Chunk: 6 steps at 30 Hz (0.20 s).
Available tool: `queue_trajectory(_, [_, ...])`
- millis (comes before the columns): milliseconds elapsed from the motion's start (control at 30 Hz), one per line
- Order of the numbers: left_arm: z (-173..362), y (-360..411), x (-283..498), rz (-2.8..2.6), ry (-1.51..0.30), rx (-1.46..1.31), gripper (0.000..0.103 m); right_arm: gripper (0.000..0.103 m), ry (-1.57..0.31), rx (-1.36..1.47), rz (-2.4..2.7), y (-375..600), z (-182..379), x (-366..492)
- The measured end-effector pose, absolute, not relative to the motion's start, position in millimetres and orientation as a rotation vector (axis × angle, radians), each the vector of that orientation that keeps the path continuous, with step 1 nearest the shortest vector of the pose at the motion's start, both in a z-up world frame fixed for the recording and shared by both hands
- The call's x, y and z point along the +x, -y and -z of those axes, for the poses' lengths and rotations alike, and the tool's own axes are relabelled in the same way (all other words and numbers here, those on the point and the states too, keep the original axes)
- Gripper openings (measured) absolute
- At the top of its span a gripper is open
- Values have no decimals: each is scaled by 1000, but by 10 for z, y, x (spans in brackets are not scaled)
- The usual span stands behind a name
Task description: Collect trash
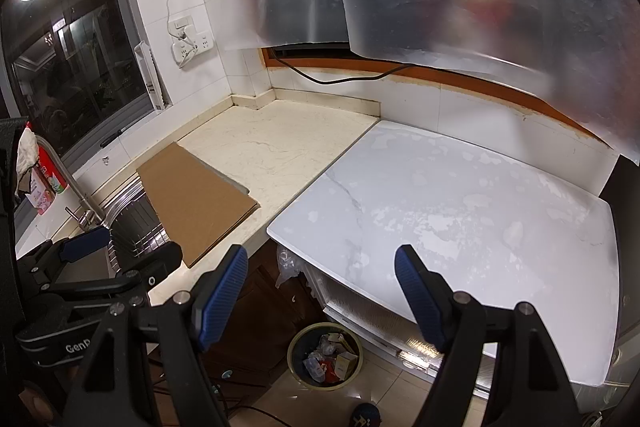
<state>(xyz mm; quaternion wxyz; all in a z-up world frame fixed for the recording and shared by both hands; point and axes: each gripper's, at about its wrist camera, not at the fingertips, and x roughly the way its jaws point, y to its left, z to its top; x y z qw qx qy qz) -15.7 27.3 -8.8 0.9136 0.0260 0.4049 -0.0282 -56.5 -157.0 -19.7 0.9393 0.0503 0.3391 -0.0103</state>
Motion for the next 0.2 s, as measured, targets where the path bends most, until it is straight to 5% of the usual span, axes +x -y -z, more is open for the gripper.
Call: queue_trajectory(200, [88,-268,-167,55,-833,55,98,77,-692,103,20,1572,197,-567])
